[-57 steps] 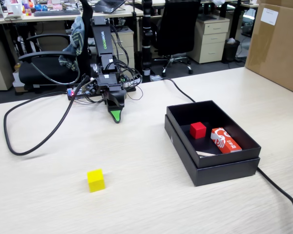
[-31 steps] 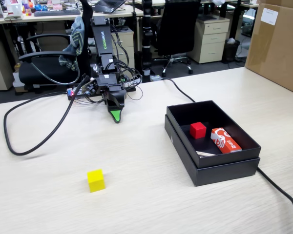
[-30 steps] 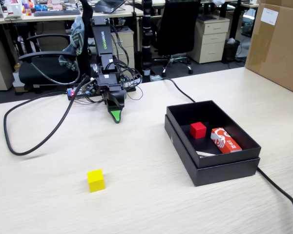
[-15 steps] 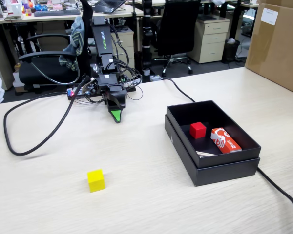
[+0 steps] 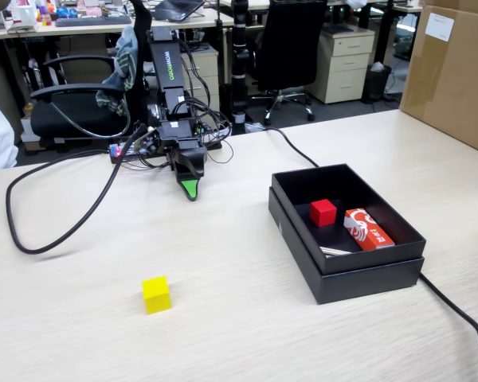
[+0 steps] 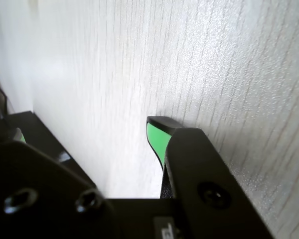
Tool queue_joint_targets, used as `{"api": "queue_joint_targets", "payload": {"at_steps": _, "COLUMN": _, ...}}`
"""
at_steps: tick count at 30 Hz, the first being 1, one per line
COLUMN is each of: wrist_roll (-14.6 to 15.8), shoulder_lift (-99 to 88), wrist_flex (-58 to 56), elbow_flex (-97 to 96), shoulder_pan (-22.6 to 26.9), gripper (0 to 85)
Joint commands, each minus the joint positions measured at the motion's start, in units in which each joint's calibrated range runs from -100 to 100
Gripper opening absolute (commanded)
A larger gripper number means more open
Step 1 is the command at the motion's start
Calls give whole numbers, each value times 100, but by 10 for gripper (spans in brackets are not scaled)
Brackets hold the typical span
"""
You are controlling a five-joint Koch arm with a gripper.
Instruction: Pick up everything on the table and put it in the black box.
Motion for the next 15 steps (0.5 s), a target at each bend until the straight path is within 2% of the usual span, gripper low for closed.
{"api": "queue_joint_targets", "payload": {"at_steps": 1, "wrist_roll": 24, "shoulder_lift": 64, "wrist_flex": -1065, "elbow_flex": 594, "shoulder_pan": -39, "gripper": 479}}
{"api": "queue_joint_targets", "payload": {"at_steps": 6, "wrist_roll": 49, "shoulder_lift": 191, "wrist_flex": -2542, "elbow_flex": 1972, "shoulder_pan": -68, "gripper": 479}}
{"api": "queue_joint_targets", "payload": {"at_steps": 12, "wrist_roll": 59, "shoulder_lift": 1051, "wrist_flex": -3588, "elbow_flex": 3704, "shoulder_pan": -107, "gripper": 479}}
{"api": "queue_joint_targets", "payload": {"at_steps": 15, "wrist_roll": 59, "shoulder_lift": 1728, "wrist_flex": -4512, "elbow_flex": 4846, "shoulder_pan": -142, "gripper": 479}}
